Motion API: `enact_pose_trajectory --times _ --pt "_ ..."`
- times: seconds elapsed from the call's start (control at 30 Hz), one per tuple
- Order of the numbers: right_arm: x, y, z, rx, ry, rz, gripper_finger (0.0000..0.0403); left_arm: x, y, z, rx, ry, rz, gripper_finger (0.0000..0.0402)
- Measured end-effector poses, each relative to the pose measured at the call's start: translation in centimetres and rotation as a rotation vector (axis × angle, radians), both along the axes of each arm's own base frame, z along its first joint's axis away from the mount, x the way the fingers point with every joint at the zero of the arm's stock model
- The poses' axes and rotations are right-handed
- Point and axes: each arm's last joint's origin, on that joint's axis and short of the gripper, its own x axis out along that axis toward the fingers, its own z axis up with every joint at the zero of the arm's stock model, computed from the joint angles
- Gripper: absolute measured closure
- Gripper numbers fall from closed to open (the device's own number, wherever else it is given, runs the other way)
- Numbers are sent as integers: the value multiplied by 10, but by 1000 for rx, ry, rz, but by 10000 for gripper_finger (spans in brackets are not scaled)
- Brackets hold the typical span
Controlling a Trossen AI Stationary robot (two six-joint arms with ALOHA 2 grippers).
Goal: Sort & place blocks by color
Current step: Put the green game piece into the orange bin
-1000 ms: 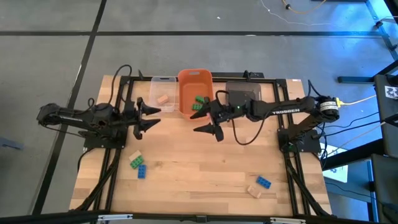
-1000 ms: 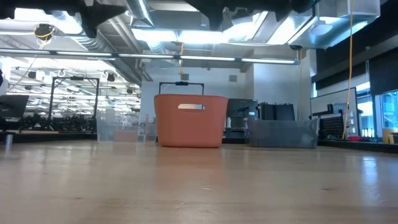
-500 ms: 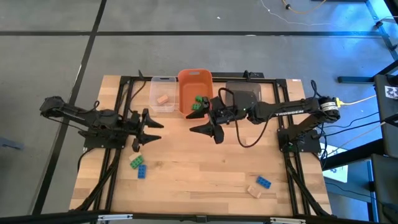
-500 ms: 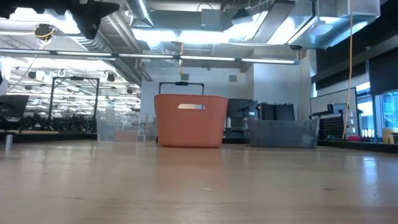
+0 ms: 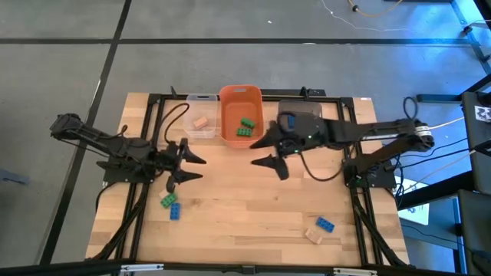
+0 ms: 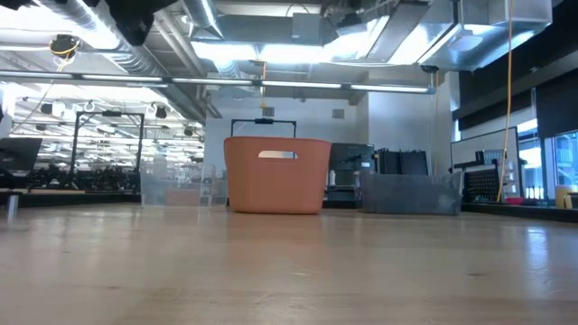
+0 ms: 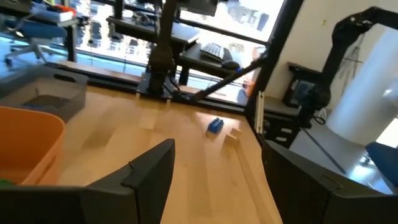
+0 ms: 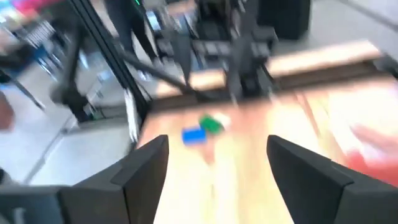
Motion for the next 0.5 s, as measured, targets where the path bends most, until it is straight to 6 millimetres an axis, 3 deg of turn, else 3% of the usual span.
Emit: enact_pose_trajectory --times 0.33,0.5 --pt "-54 -4 -1 -45 259 -26 131 0 3 1 1 -2 94 168" --pt "-86 -6 -20 1 277 -69 131 0 4 1 -5 -3 136 168"
